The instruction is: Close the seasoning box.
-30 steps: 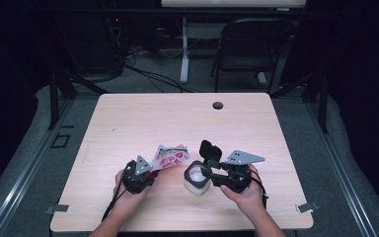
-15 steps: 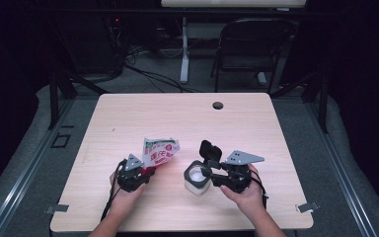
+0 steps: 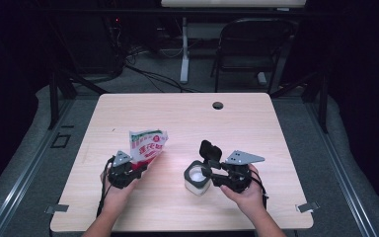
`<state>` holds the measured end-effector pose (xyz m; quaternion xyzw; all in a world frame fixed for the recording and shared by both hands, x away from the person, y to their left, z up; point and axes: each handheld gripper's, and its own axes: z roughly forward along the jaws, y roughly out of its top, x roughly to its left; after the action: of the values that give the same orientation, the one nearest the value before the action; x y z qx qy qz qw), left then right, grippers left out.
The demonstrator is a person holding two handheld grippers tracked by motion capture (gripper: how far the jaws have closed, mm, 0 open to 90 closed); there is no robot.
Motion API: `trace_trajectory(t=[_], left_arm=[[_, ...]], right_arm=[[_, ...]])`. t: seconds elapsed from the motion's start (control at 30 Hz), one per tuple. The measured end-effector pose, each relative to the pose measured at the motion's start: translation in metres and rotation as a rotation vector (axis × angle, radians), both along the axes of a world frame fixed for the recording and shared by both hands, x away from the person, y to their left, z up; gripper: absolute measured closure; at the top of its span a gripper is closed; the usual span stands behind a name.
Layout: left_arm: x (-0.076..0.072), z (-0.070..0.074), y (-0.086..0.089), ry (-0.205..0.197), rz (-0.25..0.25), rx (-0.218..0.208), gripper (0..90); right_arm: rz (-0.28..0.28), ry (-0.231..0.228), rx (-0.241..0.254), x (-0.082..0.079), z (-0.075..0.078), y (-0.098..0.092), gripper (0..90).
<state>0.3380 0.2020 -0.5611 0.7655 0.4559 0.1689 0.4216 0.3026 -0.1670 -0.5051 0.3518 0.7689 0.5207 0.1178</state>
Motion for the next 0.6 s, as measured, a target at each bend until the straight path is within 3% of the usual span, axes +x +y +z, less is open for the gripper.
trace_trajectory(t=[0.47, 0.6], left_arm=[[-0.01, 0.007, 0.042, 0.0, 0.087, 0.004, 74.1], [-0.012, 0.006, 0.055, 0.003, 0.134, -0.026, 74.1]], right_arm=[[-0.004, 0.003, 0.0, 0.0, 0.0, -0.001, 56.7], [-0.004, 0.004, 0.001, 0.0, -0.001, -0.001, 56.6]])
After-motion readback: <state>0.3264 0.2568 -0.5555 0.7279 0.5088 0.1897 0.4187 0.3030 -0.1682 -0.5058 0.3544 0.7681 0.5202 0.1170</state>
